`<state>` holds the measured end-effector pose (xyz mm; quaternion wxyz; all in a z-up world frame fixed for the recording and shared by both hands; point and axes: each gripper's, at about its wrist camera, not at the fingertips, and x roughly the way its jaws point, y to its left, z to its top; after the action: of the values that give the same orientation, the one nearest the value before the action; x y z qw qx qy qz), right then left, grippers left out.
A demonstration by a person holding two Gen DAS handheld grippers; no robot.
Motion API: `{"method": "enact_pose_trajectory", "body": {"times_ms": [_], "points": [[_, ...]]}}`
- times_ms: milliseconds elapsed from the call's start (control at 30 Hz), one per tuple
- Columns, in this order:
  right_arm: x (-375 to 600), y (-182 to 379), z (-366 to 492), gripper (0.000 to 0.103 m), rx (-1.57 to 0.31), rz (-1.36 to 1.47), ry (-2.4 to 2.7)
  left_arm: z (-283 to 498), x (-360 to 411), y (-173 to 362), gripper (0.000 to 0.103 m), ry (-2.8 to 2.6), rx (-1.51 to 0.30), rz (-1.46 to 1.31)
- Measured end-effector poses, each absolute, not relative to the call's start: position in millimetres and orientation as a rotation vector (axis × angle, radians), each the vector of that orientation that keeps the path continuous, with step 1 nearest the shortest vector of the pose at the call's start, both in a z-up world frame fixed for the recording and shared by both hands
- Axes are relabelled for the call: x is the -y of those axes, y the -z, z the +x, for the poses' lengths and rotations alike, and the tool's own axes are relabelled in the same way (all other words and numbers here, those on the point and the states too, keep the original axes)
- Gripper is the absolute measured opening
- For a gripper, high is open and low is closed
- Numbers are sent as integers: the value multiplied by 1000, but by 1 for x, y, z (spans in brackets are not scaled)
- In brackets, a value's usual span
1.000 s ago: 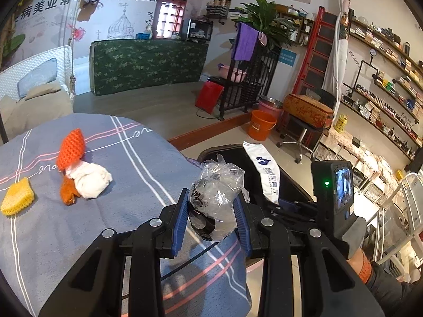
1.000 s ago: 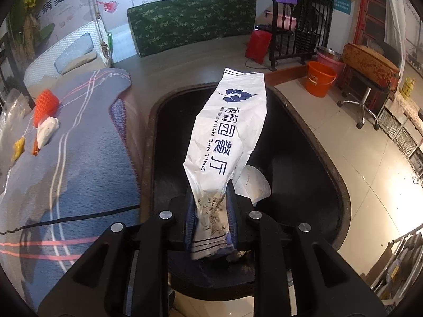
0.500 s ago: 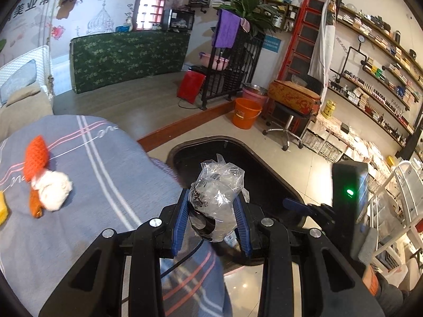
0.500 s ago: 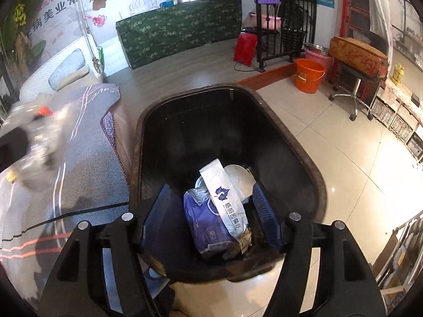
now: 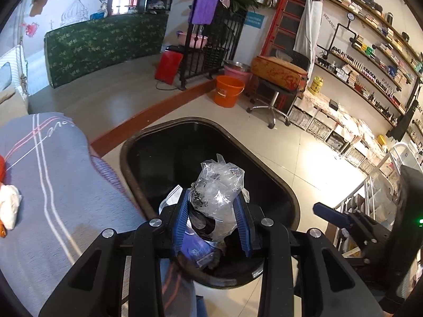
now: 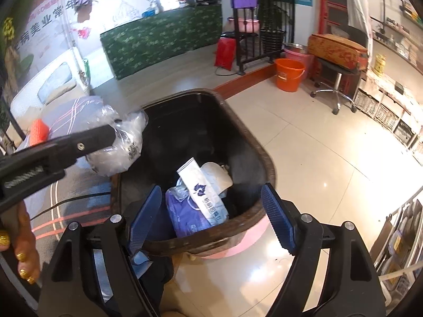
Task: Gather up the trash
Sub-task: 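Open the left gripper over the black bin to drop the plastic bag, then move both tools back over the bed toward the mesh and cloth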
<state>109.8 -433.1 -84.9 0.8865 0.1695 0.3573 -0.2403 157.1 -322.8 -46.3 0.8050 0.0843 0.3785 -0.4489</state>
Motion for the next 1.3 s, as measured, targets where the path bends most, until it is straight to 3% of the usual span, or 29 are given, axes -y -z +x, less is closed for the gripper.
{"method": "enact_pose_trajectory", "body": {"times_ms": [367,433,500,533,667,900,1300], "points": [[447,88,90,78,-744,383,550,161,349,60,35,976,-864,223],[450,88,89,78,-746,389,553,163,352,63,41,966,-878,232],[451,89,88,78,-749,390,557,164,355,64,62,962,-888,237],[452,89,88,78,-751,391,559,163,355,63,67,959,-884,235],[453,90,86,78,-751,392,566,162,351,59,81,952,-863,234],[451,92,92,78,-763,392,550,158,334,45,93,895,-782,218],[430,90,110,78,-778,377,498,159,295,31,96,806,-714,193]]}}
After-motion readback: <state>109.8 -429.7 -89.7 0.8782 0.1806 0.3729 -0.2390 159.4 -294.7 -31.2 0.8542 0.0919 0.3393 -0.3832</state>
